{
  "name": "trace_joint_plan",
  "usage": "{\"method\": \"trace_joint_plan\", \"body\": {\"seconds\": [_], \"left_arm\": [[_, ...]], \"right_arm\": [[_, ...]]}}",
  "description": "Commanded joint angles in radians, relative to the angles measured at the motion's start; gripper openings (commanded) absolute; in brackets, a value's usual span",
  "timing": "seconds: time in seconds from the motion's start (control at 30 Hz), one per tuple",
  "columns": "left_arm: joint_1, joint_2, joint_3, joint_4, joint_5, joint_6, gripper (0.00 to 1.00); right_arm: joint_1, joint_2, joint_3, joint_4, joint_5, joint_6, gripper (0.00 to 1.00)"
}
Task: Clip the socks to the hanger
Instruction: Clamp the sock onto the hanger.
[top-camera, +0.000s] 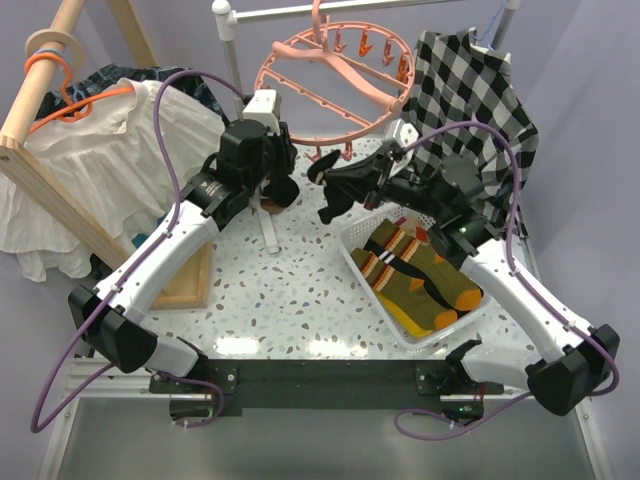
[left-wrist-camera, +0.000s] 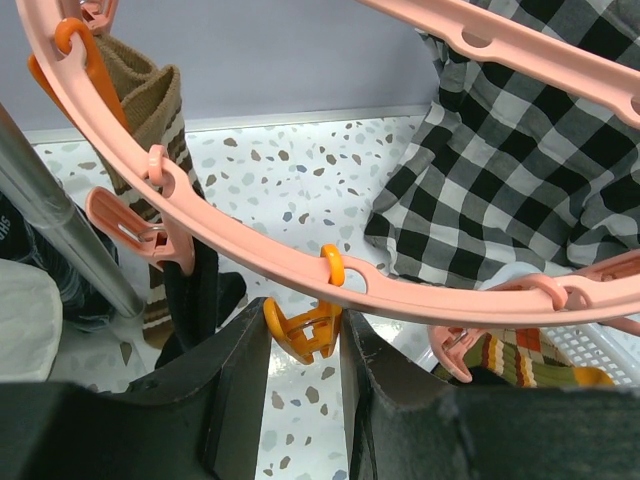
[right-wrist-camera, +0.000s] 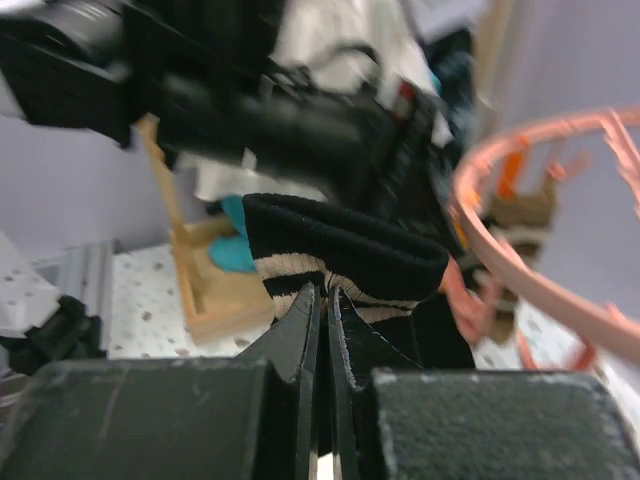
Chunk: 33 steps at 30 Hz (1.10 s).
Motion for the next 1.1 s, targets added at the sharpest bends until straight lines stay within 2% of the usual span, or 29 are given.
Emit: {"method": "trace_joint_plan", "body": {"seconds": [0.0,0.47,0.83,1.07], "left_arm": [[-0.002,-0.026,0.028,0.018,0.017,-0.018,0.0],[-0.002,-0.06,0.014,0.008,0.032,-0.022,0.0],[-0.001,-0.077,-0.006,-0.003,0.036,-0.029,0.0],[0.003,-0.067,-0.004,0.001,0.056,-0.027,0.0]], "right_arm": [[0.084,0.091,0.054,0.236,-0.132,0.05,0.0],[0.11,0.331,-0.093,0.426,-0.045,0.007,0.0],[0.104,0.378,-0.099,0.47,0.147,-0.02,0.0],[0.101,0.382,-0.096,0.491,0.199,-0.022,0.0]]}}
